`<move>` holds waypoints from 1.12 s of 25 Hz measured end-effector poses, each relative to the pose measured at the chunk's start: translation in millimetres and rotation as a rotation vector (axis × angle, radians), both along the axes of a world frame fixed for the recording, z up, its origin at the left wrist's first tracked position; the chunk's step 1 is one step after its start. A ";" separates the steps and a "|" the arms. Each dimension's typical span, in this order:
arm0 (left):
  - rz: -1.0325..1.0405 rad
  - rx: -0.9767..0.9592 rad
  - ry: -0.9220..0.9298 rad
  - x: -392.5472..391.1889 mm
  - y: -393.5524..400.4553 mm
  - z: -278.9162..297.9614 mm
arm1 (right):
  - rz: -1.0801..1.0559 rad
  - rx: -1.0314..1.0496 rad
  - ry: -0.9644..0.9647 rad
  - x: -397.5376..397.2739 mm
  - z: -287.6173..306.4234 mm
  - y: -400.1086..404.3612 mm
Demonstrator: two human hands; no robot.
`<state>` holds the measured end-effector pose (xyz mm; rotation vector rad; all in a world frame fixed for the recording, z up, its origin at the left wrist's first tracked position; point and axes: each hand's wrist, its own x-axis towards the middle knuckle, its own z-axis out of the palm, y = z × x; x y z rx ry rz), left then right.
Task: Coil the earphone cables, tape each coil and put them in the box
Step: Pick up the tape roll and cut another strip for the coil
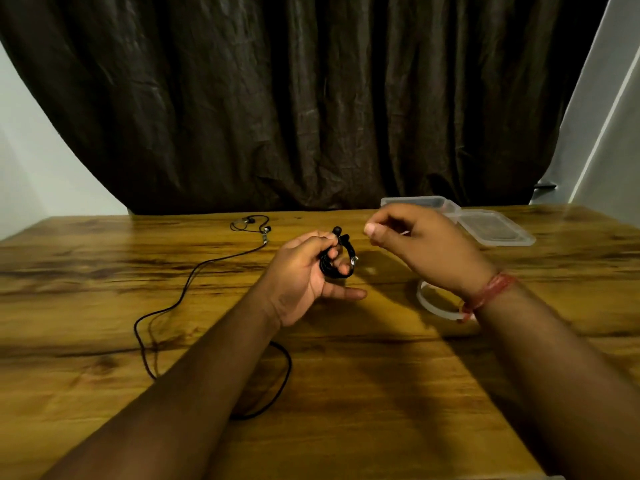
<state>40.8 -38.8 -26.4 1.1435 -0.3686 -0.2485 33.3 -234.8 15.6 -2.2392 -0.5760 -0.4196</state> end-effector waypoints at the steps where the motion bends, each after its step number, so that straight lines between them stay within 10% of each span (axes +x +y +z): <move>1: 0.010 0.017 0.000 0.0 0.4 -0.1 | 0.067 0.111 0.031 5.3 -2.4 10.7; 20: -0.038 0.331 -0.117 -1.8 3.4 -2.1 | 0.462 0.705 0.565 9.9 -35.1 12.5; 28: -0.014 0.362 -0.128 -0.6 4.4 -4.6 | 0.365 0.530 0.474 14.4 -32.5 1.1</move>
